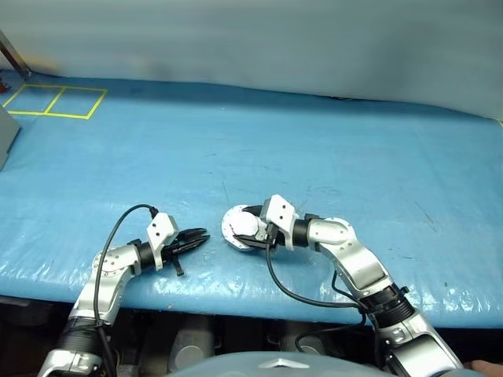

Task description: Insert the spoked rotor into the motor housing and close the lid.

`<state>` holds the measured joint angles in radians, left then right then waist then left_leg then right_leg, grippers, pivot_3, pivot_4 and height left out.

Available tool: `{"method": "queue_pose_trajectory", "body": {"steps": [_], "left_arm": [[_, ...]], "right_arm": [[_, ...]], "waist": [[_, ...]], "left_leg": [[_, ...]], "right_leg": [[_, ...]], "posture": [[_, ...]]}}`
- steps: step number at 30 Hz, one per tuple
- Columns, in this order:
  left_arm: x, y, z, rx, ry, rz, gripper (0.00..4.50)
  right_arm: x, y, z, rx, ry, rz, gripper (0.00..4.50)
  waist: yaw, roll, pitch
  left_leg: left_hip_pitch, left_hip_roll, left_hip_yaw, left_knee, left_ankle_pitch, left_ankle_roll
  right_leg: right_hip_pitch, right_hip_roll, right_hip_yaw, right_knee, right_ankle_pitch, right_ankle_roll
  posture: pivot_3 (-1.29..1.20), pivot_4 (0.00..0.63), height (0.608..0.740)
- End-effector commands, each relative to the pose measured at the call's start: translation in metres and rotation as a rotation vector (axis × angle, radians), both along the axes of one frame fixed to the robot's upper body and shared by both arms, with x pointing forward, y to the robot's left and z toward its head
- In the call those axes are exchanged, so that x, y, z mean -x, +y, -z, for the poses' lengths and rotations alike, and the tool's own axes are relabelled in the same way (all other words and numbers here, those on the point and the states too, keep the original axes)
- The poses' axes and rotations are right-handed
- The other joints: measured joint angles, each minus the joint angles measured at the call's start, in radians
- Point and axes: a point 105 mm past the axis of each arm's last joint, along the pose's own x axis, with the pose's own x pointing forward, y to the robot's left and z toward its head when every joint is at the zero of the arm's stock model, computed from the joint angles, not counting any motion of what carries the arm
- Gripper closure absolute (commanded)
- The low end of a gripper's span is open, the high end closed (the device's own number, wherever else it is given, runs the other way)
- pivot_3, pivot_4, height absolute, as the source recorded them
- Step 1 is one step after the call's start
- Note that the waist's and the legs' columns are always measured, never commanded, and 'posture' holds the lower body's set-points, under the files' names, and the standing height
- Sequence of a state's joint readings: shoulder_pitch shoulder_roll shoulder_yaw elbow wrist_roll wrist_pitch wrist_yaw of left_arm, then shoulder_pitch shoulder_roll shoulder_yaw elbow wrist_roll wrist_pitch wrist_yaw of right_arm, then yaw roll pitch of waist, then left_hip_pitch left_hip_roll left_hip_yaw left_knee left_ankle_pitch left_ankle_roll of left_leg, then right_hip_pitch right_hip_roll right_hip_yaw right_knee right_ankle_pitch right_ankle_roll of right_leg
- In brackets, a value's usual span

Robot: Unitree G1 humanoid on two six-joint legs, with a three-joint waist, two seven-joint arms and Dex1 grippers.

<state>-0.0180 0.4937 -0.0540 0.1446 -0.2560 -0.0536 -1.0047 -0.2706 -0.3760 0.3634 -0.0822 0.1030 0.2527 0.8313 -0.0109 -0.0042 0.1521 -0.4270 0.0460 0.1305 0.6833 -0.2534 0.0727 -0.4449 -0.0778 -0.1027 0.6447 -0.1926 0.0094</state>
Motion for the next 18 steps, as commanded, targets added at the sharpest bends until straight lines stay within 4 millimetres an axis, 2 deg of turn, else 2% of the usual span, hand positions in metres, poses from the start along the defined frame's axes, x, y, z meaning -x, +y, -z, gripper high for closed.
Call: {"method": "queue_pose_trajectory", "body": {"steps": [1,18], "left_arm": [[0.0015,-0.0051,-0.0091,0.015,-0.035,0.021,3.76],[0.0022,-0.0125,-0.0162,0.017,-0.045,0.029,3.76]], "right_arm": [[-0.005,-0.0084,0.0058,0.041,0.002,0.029,1.48],[-0.0062,-0.011,0.0085,0.044,0.01,0.041,1.48]], "waist": [[0.0,0.0,0.0],[0.001,0.0,0.0]], "left_leg": [[0.0,0.0,0.0,0.0,0.0,0.0],[0.0,0.0,0.0,0.0,0.0,0.0]], "right_leg": [[0.0,0.0,0.0,0.0,0.0,0.0],[0.0,0.0,0.0,0.0,0.0,0.0]], "posture": [[0.0,0.15,0.74],[0.0,0.15,0.74]]}}
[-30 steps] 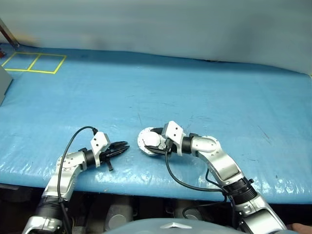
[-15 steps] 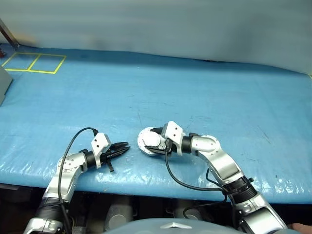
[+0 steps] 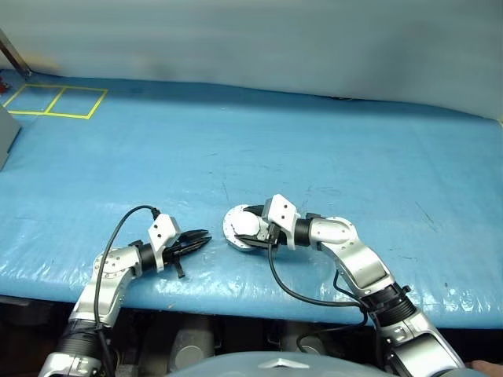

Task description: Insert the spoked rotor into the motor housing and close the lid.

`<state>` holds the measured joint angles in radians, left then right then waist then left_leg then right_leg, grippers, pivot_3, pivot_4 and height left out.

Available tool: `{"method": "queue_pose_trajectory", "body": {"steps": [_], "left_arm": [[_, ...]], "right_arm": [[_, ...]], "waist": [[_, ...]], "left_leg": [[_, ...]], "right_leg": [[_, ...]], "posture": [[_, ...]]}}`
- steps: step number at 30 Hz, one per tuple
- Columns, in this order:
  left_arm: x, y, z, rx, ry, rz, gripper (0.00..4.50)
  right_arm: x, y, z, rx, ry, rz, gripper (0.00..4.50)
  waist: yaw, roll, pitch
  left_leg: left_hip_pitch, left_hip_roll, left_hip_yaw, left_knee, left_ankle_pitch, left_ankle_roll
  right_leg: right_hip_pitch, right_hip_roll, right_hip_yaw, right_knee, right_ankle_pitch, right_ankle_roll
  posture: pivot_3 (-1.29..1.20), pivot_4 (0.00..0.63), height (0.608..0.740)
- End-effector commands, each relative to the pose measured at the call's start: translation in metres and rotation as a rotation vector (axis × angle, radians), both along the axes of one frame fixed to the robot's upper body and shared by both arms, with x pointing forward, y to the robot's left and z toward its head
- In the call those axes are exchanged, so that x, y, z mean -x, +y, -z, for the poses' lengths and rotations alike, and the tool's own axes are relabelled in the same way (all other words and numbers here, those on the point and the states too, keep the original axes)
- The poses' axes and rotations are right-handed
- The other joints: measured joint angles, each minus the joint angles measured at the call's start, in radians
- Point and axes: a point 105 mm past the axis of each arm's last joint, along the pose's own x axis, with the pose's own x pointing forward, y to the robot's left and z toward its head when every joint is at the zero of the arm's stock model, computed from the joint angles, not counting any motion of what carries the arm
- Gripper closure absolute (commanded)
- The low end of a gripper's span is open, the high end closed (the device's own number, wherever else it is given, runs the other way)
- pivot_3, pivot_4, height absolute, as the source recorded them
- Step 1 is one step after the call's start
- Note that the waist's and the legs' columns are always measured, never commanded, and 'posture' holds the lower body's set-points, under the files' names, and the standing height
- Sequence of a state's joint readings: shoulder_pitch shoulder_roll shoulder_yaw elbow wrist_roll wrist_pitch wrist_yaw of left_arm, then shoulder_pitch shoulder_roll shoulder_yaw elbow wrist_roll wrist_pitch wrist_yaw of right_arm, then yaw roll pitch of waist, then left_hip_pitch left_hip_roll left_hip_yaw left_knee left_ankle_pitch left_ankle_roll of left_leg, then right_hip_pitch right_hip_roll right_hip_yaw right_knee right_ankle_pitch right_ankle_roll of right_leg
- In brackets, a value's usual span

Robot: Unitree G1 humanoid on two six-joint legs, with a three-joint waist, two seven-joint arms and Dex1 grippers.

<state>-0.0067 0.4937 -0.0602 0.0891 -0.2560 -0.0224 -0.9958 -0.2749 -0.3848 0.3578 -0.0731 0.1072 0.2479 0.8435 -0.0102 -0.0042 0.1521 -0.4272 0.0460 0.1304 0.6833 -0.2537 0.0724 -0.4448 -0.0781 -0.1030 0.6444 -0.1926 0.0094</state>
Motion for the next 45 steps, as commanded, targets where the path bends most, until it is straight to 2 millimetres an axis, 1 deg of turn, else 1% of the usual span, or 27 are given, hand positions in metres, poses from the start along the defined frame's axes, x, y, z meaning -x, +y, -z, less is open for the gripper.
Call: {"method": "queue_pose_trajectory", "body": {"steps": [1,4,9,16,17,20,21,25,31,41,45], "left_arm": [[0.0,-0.007,-0.012,0.017,-0.039,0.015,3.76],[-0.001,-0.009,-0.015,0.021,-0.042,0.009,3.76],[-0.004,-0.011,-0.025,0.06,-0.059,-0.026,3.76],[-0.01,-0.014,-0.032,0.131,-0.058,-0.058,3.76],[-0.012,-0.016,-0.031,0.138,-0.057,-0.059,3.76],[-0.017,-0.024,-0.026,0.16,-0.028,-0.036,4.38],[-0.019,-0.027,-0.023,0.153,-0.021,-0.022,4.46],[-0.027,-0.04,-0.019,0.169,0.001,0.017,4.46],[-0.03,-0.052,-0.016,0.209,0.046,0.075,4.46],[-0.023,-0.056,0.001,0.093,0.092,0.135,4.46],[-0.021,-0.058,0.002,0.087,0.096,0.146,4.46]], "right_arm": [[-0.005,-0.008,0.009,0.045,0.008,0.045,1.48],[-0.005,-0.007,0.012,0.048,0.019,0.052,1.48],[-0.009,-0.014,0.029,0.113,0.056,0.081,1.48],[-0.006,-0.014,0.033,0.115,0.071,0.075,1.48],[-0.006,-0.014,0.033,0.115,0.072,0.075,1.48],[-0.006,-0.014,0.033,0.114,0.071,0.077,1.48],[-0.006,-0.014,0.032,0.114,0.07,0.078,1.48],[-0.005,-0.013,0.031,0.11,0.066,0.078,1.48],[-0.005,-0.014,0.031,0.105,0.061,0.091,1.48],[-0.006,-0.016,0.03,0.096,0.051,0.112,1.48],[-0.007,-0.016,0.029,0.091,0.053,0.121,1.48]], "waist": [[0.0,0.0,0.0],[-0.001,0.0,0.0],[-0.001,0.0,0.0],[-0.001,0.0,-0.002],[-0.001,0.001,-0.002],[0.0,0.001,-0.004],[0.0,0.001,-0.005],[0.0,0.0,-0.006],[0.0,-0.001,-0.008],[0.002,-0.002,-0.011],[0.002,-0.001,-0.013]], "left_leg": [[0.0,0.0,0.0,0.0,0.0,0.0],[0.0,0.0,0.0,0.0,0.0,0.0],[0.001,0.0,0.0,0.0,0.0,0.0],[0.002,0.0,0.0,0.0,0.0,-0.001],[0.002,0.0,0.0,0.0,0.0,-0.001],[0.002,0.0,0.0,0.0,0.0,-0.001],[0.002,0.0,0.0,0.0,0.0,-0.001],[0.002,0.0,0.0,0.0,0.001,0.0],[0.002,0.0,0.0,0.0,0.002,0.002],[0.003,0.0,-0.001,0.0,0.001,0.001],[0.003,0.0,-0.001,0.0,0.001,0.0]], "right_leg": [[0.0,0.0,0.0,0.0,0.0,0.0],[0.0,0.0,0.0,0.0,0.0,0.0],[0.001,0.0,0.0,0.0,0.0,0.0],[0.002,0.0,0.0,0.001,0.0,0.0],[0.002,0.0,0.0,0.001,0.0,0.0],[0.002,0.0,0.0,0.001,0.0,0.0],[0.002,0.0,0.0,0.001,0.0,0.0],[0.002,0.001,0.0,0.0,0.0,0.0],[0.003,0.001,0.0,0.0,0.0,0.0],[0.003,0.0,0.0,0.0,0.0,0.0],[0.004,-0.001,0.0,0.0,0.0,0.0]], "posture": [[0.0,0.15,0.74],[0.0,0.15,0.74],[0.0,0.15,0.74],[0.0,0.15,0.74],[0.0,0.15,0.74],[0.0,0.15,0.74],[0.0,0.15,0.74],[0.0,0.15,0.74],[0.0,0.15,0.74],[0.0,0.15,0.74],[0.0,0.15,0.74]]}}
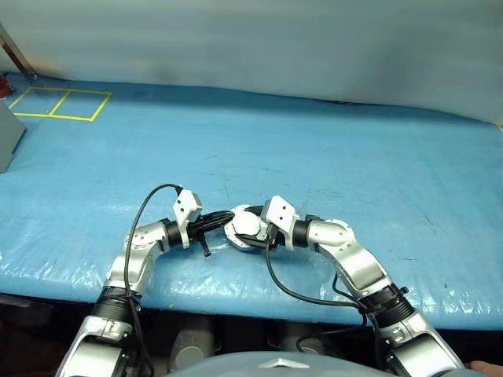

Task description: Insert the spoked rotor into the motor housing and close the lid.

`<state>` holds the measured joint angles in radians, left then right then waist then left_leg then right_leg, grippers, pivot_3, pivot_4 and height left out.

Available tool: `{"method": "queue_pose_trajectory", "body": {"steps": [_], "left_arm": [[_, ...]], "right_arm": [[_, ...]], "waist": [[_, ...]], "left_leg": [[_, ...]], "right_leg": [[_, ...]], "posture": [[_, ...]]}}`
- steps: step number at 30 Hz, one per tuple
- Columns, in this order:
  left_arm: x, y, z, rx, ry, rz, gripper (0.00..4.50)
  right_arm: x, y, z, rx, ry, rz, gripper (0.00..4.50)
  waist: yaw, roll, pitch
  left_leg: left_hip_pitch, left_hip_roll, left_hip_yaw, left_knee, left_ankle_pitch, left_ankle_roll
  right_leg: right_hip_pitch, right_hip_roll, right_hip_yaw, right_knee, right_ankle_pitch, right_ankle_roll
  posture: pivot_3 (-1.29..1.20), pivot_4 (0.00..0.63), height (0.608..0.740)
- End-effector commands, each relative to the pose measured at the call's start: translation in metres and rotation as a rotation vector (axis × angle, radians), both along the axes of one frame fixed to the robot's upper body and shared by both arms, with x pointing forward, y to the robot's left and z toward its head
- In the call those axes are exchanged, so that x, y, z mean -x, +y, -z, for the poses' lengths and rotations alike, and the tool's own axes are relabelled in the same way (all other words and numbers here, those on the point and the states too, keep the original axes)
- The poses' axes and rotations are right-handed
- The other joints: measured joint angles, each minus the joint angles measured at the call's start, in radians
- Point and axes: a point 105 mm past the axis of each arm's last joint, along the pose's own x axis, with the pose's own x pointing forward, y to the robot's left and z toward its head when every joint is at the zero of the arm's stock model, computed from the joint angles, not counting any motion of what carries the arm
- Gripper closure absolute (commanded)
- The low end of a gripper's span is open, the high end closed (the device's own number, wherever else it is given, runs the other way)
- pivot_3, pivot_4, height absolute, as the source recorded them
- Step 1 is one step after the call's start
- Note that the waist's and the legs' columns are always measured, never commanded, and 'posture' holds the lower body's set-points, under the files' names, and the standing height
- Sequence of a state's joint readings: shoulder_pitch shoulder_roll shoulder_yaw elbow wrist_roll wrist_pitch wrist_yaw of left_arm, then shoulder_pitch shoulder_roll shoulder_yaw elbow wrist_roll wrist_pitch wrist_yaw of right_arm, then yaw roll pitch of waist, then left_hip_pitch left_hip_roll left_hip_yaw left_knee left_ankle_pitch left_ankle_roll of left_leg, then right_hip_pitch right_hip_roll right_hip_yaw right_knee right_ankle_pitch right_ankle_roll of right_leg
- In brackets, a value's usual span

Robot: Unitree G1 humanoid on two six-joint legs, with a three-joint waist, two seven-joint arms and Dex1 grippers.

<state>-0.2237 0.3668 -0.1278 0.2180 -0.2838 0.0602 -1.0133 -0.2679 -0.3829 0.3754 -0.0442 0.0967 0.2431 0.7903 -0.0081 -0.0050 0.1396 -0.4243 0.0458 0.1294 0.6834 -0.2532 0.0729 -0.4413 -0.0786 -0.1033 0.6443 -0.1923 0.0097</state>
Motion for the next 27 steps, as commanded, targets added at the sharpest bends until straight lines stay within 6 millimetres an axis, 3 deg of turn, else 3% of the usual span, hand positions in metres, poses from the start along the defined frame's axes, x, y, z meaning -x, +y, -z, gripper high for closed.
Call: {"method": "queue_pose_trajectory", "body": {"steps": [1,6,7,10,21,27], "left_arm": [[0.014,-0.012,0.018,-0.046,0.068,0.074,4.46],[0.018,-0.013,0.02,-0.054,0.082,0.087,4.46],[0.019,-0.013,0.02,-0.056,0.081,0.089,4.5],[0.02,-0.015,0.019,-0.054,0.08,0.094,4.5],[0.021,-0.017,0.015,-0.046,0.074,0.102,4.5],[0.021,-0.017,0.014,-0.045,0.07,0.099,4.5]], "right_arm": [[-0.004,-0.014,0.02,0.07,0.049,0.074,1.48],[-0.003,-0.013,0.016,0.032,0.073,0.077,1.48],[-0.003,-0.013,0.015,0.027,0.075,0.076,0.73],[-0.003,-0.012,0.01,0.002,0.063,0.081,0.03],[-0.001,-0.017,-0.032,-0.282,0.111,0.139,0.03],[0.002,-0.025,-0.04,-0.377,0.158,0.178,0.03]], "waist": [[0.0,0.0,-0.001],[0.0,0.001,-0.001],[0.0,0.001,-0.001],[0.001,0.001,-0.001],[0.011,0.002,-0.001],[0.011,0.003,-0.001]], "left_leg": [[0.0,0.0,0.0,0.0,0.0,0.0],[0.0,0.0,0.0,0.0,0.0,0.0],[0.0,0.0,0.0,0.0,0.0,0.0],[0.0,0.0,0.0,-0.001,-0.001,0.001],[-0.004,-0.001,0.0,-0.001,-0.002,0.005],[-0.005,-0.001,0.0,-0.001,-0.002,0.004]], "right_leg": [[0.0,0.0,0.0,0.0,0.0,0.0],[0.0,0.0,0.0,0.0,0.0,0.0],[0.0,0.0,0.0,-0.001,0.0,0.0],[0.0,0.0,0.0,-0.001,0.0,0.0],[-0.003,-0.001,-0.001,-0.004,-0.001,0.0],[-0.003,-0.001,-0.002,-0.004,-0.001,0.0]], "posture": [[0.0,0.15,0.74],[0.0,0.15,0.74],[0.0,0.15,0.74],[0.0,0.15,0.74],[0.0,0.15,0.74],[0.0,0.15,0.74]]}}
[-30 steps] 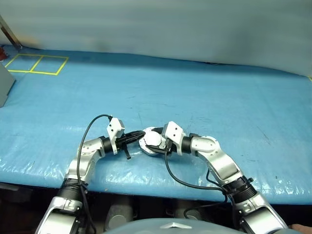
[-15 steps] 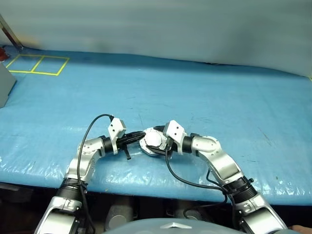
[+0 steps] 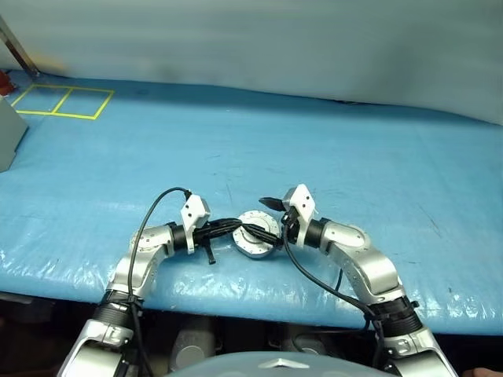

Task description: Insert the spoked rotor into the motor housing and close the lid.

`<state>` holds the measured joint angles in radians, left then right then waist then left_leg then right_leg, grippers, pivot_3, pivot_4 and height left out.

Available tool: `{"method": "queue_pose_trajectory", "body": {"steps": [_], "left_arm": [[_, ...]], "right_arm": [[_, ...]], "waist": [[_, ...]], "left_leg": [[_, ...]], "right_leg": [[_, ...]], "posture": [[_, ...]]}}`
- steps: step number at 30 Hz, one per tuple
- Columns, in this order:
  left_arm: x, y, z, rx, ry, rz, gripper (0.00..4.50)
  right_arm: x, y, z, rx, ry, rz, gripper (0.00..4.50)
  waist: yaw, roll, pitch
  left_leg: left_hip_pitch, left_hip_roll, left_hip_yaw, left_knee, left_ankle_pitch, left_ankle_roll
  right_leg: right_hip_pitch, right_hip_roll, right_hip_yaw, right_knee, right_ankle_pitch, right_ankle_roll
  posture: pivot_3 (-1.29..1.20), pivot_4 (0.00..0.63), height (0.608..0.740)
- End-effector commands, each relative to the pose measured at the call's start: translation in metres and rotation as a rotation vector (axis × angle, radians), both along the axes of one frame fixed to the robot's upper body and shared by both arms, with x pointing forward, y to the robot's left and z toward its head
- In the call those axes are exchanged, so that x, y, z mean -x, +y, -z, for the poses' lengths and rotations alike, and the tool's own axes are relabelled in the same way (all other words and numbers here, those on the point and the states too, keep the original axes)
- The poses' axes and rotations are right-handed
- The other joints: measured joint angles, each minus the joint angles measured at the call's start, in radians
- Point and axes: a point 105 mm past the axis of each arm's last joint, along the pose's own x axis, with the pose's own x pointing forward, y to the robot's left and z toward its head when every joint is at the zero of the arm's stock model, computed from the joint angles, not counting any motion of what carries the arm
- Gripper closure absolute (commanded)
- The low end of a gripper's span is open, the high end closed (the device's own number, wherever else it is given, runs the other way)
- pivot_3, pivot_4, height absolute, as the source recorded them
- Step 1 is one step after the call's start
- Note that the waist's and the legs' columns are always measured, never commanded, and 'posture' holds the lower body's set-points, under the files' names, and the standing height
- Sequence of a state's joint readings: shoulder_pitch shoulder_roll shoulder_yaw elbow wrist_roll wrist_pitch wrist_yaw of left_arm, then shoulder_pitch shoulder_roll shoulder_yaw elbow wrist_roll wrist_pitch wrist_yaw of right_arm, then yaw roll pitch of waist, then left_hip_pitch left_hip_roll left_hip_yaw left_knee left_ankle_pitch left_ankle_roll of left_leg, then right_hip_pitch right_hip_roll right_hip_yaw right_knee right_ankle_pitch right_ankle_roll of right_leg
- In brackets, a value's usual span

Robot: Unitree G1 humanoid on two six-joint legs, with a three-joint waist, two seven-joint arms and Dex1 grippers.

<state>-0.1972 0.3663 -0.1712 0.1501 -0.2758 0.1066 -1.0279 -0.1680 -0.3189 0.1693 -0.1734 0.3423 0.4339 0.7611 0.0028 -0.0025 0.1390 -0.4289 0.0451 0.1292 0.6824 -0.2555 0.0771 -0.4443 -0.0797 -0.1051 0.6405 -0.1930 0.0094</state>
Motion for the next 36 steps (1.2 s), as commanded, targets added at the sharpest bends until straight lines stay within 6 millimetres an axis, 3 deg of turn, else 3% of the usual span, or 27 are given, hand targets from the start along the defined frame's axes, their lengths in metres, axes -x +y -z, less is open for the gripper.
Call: {"method": "queue_pose_trajectory", "body": {"steps": [1,8,15,28,36], "left_arm": [[0.008,-0.004,0.011,-0.033,0.043,0.031,4.5],[0.008,-0.002,0.009,-0.033,0.032,0.024,4.5],[0.006,0.0,0.008,-0.036,0.027,0.021,4.5],[0.006,0.003,0.011,-0.044,0.022,0.02,4.5],[0.008,0.002,0.013,-0.051,0.018,0.023,4.5]], "right_arm": [[0.0,-0.006,-0.016,-0.084,-0.005,0.035,0.03],[0.004,-0.035,0.001,-0.173,0.201,0.171,0.03],[0.018,-0.046,0.015,-0.287,0.351,0.22,0.03],[0.033,-0.041,0.042,-0.403,0.581,0.238,0.03],[0.037,-0.038,0.042,-0.55,0.665,0.223,0.03]], "waist": [[0.0,0.0,0.0],[0.001,0.0,0.0],[0.0,0.001,0.0],[0.0,0.001,0.0],[0.0,0.001,0.0]], "left_leg": [[0.0,0.0,0.0,0.0,0.0,0.001],[-0.001,0.0,0.0,0.0,0.0,0.001],[-0.001,0.0,0.0,0.0,0.0,0.002],[-0.001,0.0,-0.001,0.0,0.0,0.002],[-0.001,0.0,-0.001,0.0,-0.001,0.001]], "right_leg": [[0.0,0.0,0.0,0.0,0.0,0.0],[0.0,0.0,0.0,-0.001,0.0,0.0],[0.0,0.0,-0.001,-0.001,0.0,0.0],[0.0,0.0,-0.001,-0.002,0.0,0.0],[0.0,0.0,-0.001,-0.002,0.0,0.0]], "posture": [[0.0,0.15,0.74],[0.0,0.15,0.74],[0.0,0.15,0.74],[0.0,0.15,0.74],[0.0,0.15,0.74]]}}
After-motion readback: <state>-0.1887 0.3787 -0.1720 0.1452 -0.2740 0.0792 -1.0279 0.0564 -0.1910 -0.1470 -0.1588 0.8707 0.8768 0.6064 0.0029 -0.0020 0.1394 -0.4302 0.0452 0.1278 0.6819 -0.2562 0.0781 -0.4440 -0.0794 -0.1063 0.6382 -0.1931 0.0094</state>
